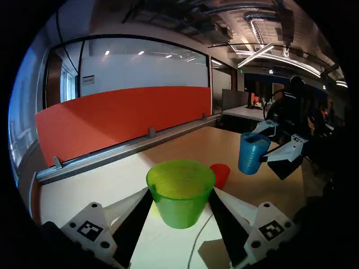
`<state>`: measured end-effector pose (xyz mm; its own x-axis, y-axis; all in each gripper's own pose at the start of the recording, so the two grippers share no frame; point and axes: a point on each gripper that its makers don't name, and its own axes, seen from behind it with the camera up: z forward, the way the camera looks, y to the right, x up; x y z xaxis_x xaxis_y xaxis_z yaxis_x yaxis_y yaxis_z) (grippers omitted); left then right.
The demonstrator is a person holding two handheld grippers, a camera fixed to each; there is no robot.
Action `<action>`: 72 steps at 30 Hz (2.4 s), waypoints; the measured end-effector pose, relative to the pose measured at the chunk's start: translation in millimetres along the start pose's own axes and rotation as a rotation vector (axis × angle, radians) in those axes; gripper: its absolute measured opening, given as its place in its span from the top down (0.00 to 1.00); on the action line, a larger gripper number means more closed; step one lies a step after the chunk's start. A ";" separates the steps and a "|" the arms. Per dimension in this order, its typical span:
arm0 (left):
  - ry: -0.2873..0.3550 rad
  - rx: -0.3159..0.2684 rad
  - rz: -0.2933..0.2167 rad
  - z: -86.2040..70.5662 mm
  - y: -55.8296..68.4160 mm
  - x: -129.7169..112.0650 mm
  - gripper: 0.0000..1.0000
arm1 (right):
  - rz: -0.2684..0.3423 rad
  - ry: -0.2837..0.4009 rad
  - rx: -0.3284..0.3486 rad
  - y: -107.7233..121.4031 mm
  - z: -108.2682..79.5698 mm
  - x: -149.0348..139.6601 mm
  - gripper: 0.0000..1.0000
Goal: Pour water
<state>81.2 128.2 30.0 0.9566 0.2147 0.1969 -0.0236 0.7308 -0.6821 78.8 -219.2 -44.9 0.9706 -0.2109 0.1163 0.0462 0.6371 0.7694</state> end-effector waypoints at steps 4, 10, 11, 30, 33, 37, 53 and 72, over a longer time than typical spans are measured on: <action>0.018 0.004 0.003 0.4 -1.3 5.9 0.16 | -0.007 0.007 -0.006 2.3 0.8 3.3 0.11; 0.045 0.004 0.004 -0.5 -0.6 13.3 0.16 | -0.010 0.021 -0.011 5.3 -0.5 10.7 0.11; 0.050 0.002 0.004 -0.7 0.1 14.5 0.16 | -0.009 0.023 -0.011 6.0 -0.9 11.8 0.11; 0.143 -0.005 -0.001 -7.4 7.1 36.3 0.16 | -0.028 0.052 -0.018 13.4 -5.4 26.2 0.11; 0.153 -0.011 -0.004 -8.3 9.8 38.0 0.16 | -0.025 0.058 -0.014 12.5 -4.7 27.2 0.11; 0.161 -0.018 -0.002 -9.0 12.9 39.7 0.16 | -0.020 0.071 -0.006 10.2 -3.6 29.4 0.11; 0.181 -0.039 0.002 -9.5 21.7 41.2 0.16 | -0.038 0.087 -0.003 13.6 -2.5 38.7 0.11; 0.190 -0.057 -0.005 -10.0 34.3 29.9 0.16 | -0.150 0.084 0.011 16.6 -0.5 66.7 0.11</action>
<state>111.9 153.2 5.4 0.9944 0.0814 0.0672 -0.0079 0.6927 -0.7212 144.4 -222.4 -24.7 0.9693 -0.2400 -0.0533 0.1903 0.5951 0.7808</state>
